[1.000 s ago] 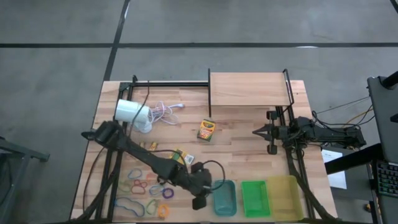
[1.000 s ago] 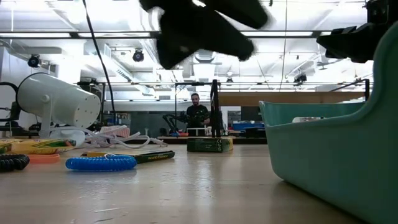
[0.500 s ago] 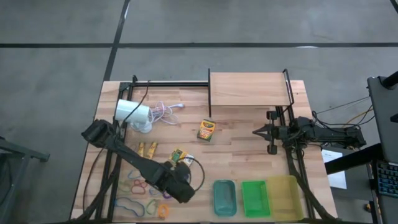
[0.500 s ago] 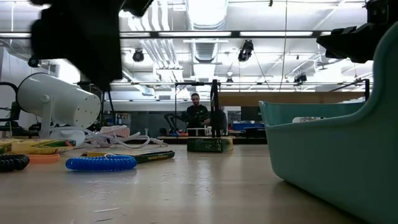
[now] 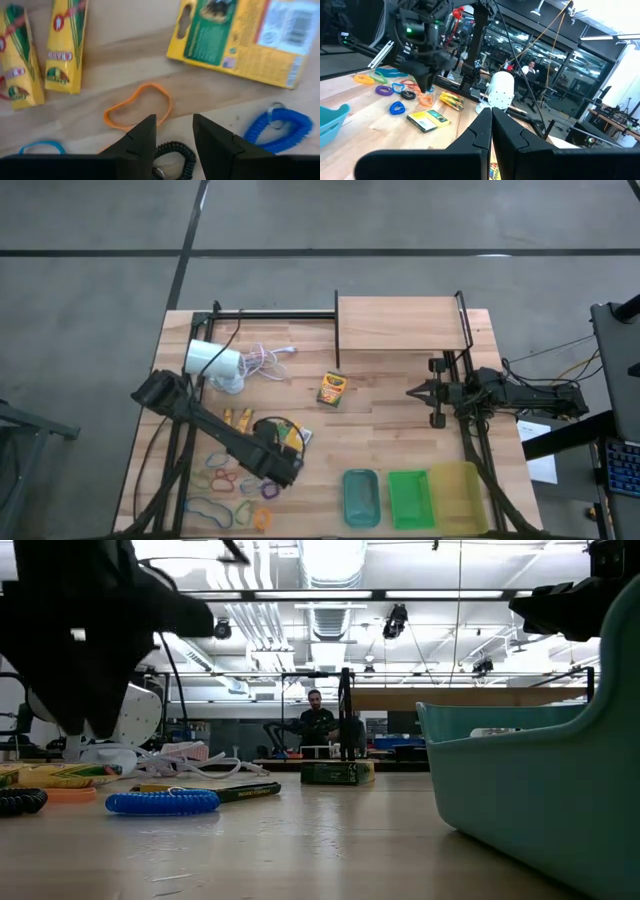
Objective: Pick & Place Office Desk Supplies
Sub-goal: Put the orange rubber band into the blue bin
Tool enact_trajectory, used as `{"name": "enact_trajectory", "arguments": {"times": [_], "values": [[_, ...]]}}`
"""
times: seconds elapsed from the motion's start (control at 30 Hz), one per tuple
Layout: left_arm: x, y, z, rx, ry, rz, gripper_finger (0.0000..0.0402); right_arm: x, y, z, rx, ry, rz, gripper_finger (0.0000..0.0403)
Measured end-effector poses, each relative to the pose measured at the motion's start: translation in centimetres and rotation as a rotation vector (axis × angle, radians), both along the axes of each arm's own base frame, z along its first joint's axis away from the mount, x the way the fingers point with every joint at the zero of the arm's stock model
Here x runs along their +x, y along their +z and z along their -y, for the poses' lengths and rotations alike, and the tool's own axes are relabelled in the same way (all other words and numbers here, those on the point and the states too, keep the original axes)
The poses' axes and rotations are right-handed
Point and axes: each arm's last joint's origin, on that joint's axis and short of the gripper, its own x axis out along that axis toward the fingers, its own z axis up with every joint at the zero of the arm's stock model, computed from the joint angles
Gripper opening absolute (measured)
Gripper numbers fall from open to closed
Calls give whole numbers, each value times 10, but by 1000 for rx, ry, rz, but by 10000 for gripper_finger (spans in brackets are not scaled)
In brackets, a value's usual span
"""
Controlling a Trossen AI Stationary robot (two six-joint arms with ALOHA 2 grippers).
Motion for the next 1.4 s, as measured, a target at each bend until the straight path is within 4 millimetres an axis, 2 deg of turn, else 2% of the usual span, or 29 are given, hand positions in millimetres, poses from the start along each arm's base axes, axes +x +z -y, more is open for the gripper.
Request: {"name": "enact_trajectory", "arguments": {"times": [0.2,0.4,0.57,0.83,1.1,1.4], "values": [[0,-18,-15,-68,-33,-53,133,0,0,0,0,0,0,8],[-3,-40,-20,-152,-52,-30,133,0,0,0,0,0,0,8],[-7,-48,-23,-172,-53,-11,133,0,0,0,0,0,0,8],[-6,-49,-22,-180,-53,-8,105,0,0,0,0,0,0,8],[-5,-49,-22,-186,-76,-1,12,0,0,0,0,0,-1,8],[-7,-42,-22,-200,-82,25,2,0,0,0,0,0,-1,8]]}}
